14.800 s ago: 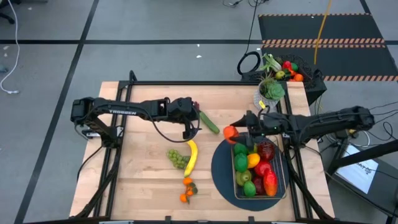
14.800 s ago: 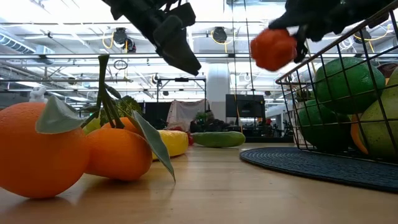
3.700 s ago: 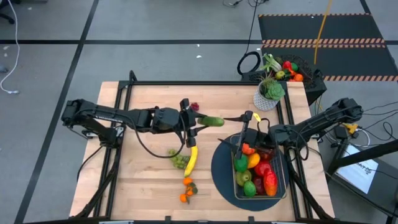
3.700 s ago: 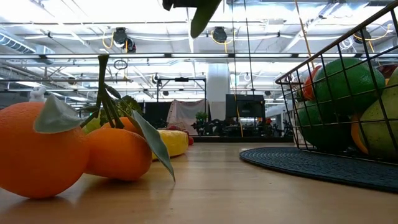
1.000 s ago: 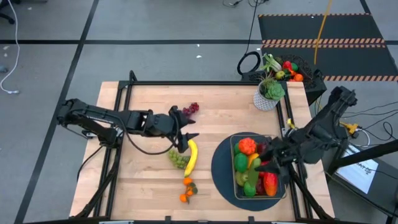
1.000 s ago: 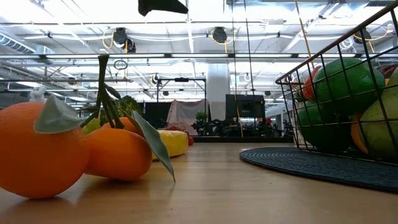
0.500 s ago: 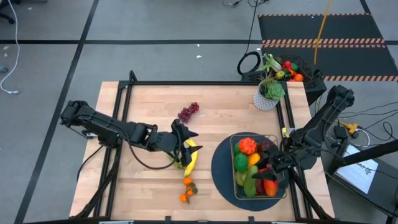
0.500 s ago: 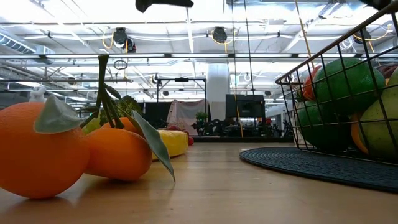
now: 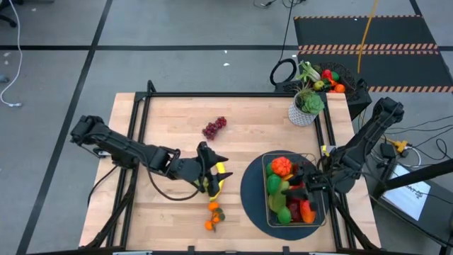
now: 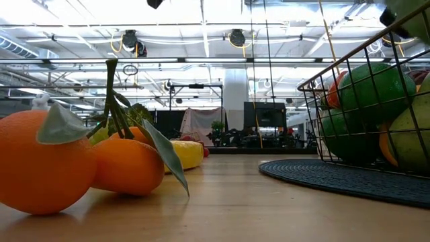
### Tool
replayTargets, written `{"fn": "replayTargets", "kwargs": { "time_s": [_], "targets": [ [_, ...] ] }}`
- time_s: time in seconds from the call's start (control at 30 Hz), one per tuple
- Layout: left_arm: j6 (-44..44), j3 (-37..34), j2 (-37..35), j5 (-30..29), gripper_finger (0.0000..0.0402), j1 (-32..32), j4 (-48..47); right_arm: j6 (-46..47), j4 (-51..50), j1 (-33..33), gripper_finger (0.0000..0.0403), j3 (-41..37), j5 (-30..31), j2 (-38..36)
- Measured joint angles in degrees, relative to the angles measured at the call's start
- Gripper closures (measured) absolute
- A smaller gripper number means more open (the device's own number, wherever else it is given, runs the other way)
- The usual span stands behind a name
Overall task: Build produce basket
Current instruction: Put the cucumber into the wire basket
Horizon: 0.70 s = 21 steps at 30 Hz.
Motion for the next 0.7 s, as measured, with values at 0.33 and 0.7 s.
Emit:
{"fn": "replayTargets", "kwargs": {
  "time_s": [0.33,0.7],
  "targets": [
    [1.55,-0.02,0.12,-0.13,0.014,-0.23,0.16,-2.3,-0.52,-0.41,0.0219,-2.53,2.66,-0.02],
    [1.72,-0.02,0.12,-0.11,0.014,-0.19,0.07,-11.68,-5.6,-0.39,0.0175,-2.55,2.45,-7.68]
  ]
}}
